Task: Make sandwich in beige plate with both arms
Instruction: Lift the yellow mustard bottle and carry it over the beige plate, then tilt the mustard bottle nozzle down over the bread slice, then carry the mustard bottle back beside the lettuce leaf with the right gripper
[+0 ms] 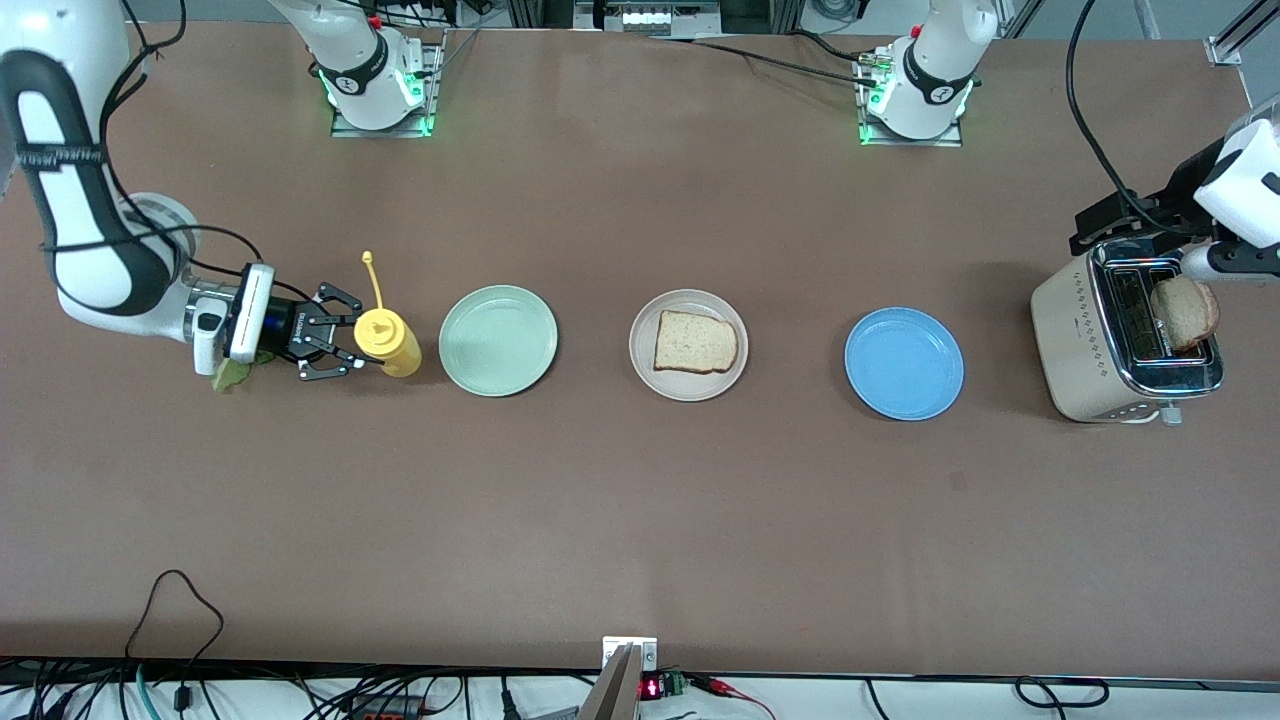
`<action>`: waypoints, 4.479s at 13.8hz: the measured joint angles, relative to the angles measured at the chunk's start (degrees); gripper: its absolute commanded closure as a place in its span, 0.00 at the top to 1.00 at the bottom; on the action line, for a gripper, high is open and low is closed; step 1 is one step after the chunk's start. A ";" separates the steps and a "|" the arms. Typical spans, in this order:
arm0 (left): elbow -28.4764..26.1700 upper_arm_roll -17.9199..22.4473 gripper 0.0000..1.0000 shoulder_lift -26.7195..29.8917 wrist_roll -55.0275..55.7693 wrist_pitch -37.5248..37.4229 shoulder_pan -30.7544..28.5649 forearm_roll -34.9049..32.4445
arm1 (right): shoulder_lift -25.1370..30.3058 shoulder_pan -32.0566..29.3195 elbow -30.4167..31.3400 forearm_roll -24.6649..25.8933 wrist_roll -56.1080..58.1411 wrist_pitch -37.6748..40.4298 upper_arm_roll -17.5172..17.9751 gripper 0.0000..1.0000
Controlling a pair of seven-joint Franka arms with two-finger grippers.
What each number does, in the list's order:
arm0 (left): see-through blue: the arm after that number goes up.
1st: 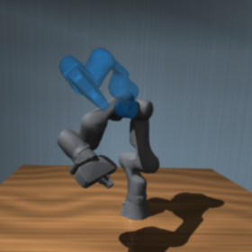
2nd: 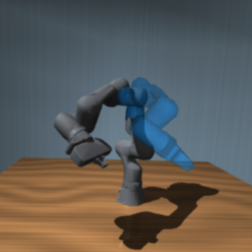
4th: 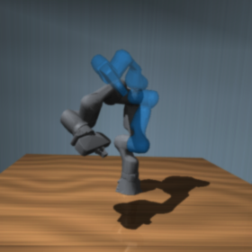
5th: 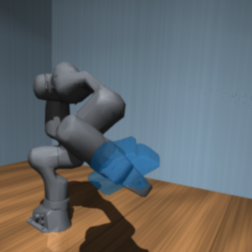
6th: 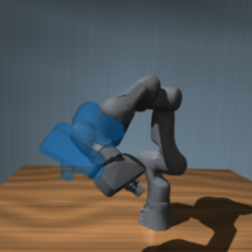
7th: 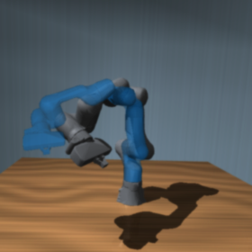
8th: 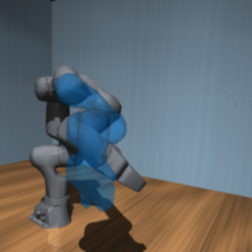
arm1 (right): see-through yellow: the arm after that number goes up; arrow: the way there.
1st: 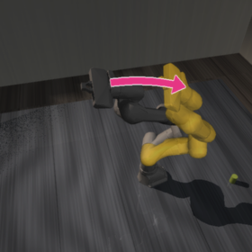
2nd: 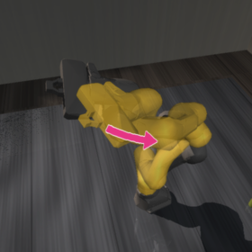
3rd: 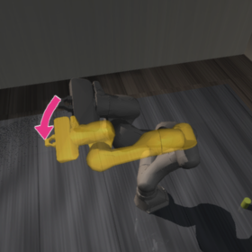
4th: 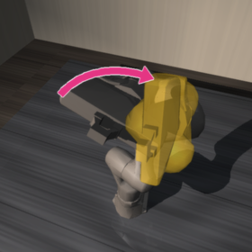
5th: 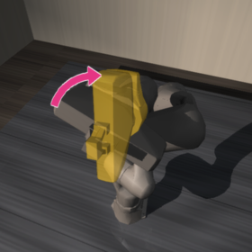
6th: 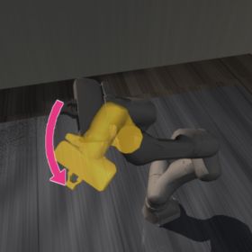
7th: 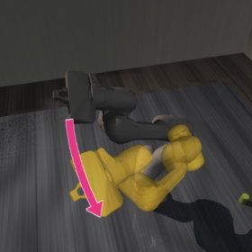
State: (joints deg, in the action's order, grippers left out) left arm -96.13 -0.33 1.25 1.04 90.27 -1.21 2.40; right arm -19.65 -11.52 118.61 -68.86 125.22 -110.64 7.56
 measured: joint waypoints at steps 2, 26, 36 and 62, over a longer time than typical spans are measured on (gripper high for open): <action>-0.01 0.01 1.00 0.00 0.06 0.00 -0.08 0.00 | 2.69 2.29 0.04 3.11 -5.60 -4.10 1.34 0.00; -0.01 0.23 1.00 0.03 0.04 -0.03 -1.56 -0.03 | -2.22 33.94 -15.86 75.29 -93.89 -17.41 12.57 0.00; -0.01 0.15 1.00 0.04 0.04 -0.03 -1.54 -0.03 | -11.53 40.26 -20.78 86.46 -106.48 -15.92 11.67 0.00; -0.01 0.11 1.00 0.05 0.04 -0.15 -1.54 -0.03 | 7.10 -7.95 -0.65 36.79 -14.88 -8.10 9.83 0.00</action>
State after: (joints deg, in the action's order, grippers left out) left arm -96.14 -0.21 1.29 1.07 90.12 -2.75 2.37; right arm -12.55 -19.47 117.96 -32.07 110.35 -118.74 17.39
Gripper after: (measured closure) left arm 0.000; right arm 0.542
